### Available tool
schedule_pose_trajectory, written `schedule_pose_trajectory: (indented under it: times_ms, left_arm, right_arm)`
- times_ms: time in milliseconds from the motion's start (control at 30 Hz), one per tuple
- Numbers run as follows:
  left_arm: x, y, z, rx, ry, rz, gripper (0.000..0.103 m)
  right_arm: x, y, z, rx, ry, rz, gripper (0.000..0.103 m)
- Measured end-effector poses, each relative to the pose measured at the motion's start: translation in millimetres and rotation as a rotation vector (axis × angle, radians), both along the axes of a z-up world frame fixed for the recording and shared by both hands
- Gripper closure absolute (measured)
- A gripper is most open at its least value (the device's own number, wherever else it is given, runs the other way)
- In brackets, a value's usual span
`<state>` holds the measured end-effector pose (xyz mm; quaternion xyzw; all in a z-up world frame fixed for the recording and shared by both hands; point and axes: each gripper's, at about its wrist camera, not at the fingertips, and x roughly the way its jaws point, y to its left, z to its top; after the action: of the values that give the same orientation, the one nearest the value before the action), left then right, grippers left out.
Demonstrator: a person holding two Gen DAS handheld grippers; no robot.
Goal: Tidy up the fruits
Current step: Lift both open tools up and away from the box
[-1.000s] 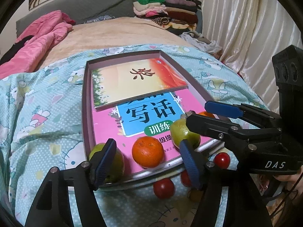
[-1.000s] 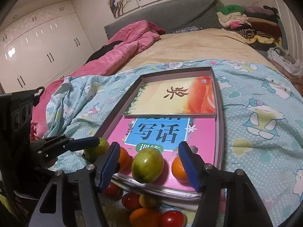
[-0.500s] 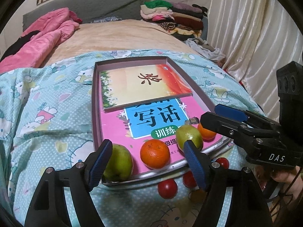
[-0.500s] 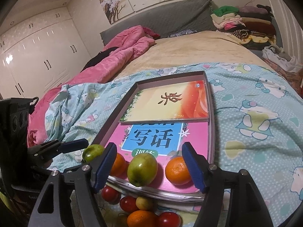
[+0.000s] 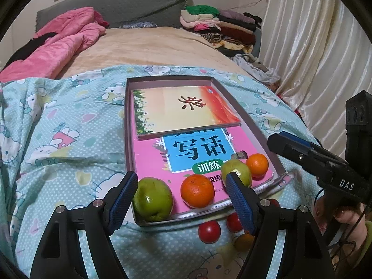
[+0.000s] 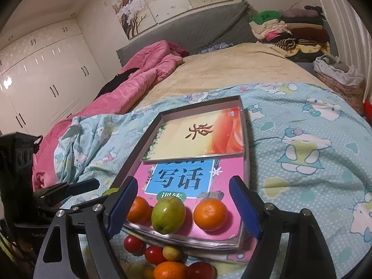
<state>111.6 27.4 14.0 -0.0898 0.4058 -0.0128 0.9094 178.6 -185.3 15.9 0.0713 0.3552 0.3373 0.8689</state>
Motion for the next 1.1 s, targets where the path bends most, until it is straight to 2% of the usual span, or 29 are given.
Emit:
schedule_pose_trajectory:
  times_ms: [200,367,800,1100]
  left_arm:
    - [-4.7,1.4,4.6,-0.001,-0.017,0.007,0.024]
    - [-9.1,5.1,8.6,-0.002,-0.028,0.02,0.024]
    - [-18.0,6.9,14.2,-0.02,-0.04,0.024,0.024]
    - [-22.6,-0.3,13.3,-0.019,-0.026,0.007,0.024]
  right_arm:
    - [-3.8,-11.9,10.8,0.017,-0.047,-0.052,0.021]
    - [-8.6,-24.2,22.1,0.04,-0.092,-0.092,0.016]
    - [-13.9,-32.0,25.3,0.055,-0.081,-0.103,0.015]
    - [-23.0,-35.6,27.2,0.031,-0.083,-0.128,0.015]
